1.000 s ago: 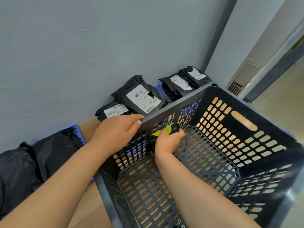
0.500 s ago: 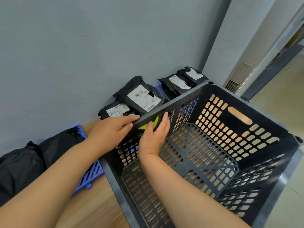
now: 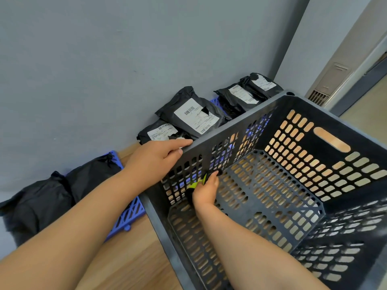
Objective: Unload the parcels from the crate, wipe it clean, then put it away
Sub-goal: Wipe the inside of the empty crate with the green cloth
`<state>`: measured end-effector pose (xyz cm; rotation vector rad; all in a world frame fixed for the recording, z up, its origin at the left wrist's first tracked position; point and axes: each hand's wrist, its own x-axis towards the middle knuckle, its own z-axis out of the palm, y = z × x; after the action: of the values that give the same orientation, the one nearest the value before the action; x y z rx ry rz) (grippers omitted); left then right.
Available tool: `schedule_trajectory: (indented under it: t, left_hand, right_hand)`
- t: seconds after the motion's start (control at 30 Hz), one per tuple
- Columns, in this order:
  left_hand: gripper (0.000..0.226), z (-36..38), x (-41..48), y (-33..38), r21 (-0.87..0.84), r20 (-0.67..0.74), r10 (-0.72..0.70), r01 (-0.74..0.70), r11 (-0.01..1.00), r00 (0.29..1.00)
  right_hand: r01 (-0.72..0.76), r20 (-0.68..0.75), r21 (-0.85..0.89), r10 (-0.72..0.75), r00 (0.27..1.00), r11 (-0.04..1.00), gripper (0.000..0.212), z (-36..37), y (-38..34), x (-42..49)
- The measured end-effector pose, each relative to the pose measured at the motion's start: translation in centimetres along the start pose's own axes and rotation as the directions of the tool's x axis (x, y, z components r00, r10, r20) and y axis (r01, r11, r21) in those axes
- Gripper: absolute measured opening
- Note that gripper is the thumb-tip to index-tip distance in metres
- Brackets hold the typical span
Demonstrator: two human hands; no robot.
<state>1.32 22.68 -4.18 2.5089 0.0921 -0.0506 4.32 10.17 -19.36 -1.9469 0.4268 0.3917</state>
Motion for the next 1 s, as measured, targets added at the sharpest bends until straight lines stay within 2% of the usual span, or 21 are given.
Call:
schedule_trajectory:
  t: [0.27,0.43,0.57,0.7,0.87,1.0]
  left_hand:
    - [0.034,-0.2,-0.3,0.1,-0.002,-0.041,0.002,-0.002,1.000,0.999]
    - [0.031,-0.2,-0.2,-0.1,-0.059,-0.062,0.016,-0.019,0.998,0.998]
    - [0.030,-0.2,-0.3,-0.1,-0.102,-0.084,0.026,-0.035,0.994,0.996]
    - [0.028,-0.2,-0.4,-0.2,-0.156,-0.125,0.023,-0.043,0.987,0.992]
    - [0.027,-0.2,-0.5,-0.2,-0.189,-0.152,0.020,-0.049,0.981,0.988]
    - [0.026,-0.3,-0.5,-0.4,-0.193,-0.151,0.042,-0.071,0.979,0.988]
  right_hand:
    - [-0.170,0.067,-0.076,0.175,0.982,0.982,0.063,-0.6,-1.3,1.2]
    - [-0.201,0.043,-0.137,0.209,0.977,0.970,0.057,-1.4,-4.1,-0.2]
    - [-0.037,0.031,-0.108,0.041,0.999,0.993,0.052,-1.6,-4.9,-2.5]
    - [0.066,0.033,-0.007,-0.066,0.997,0.998,0.062,-1.9,-6.1,-5.1]
    - [0.255,0.010,0.173,-0.261,0.965,0.951,0.072,-2.2,-6.7,-8.2]
    - [0.351,-0.002,0.158,-0.355,0.935,0.923,0.069,-1.7,-7.0,-9.3]
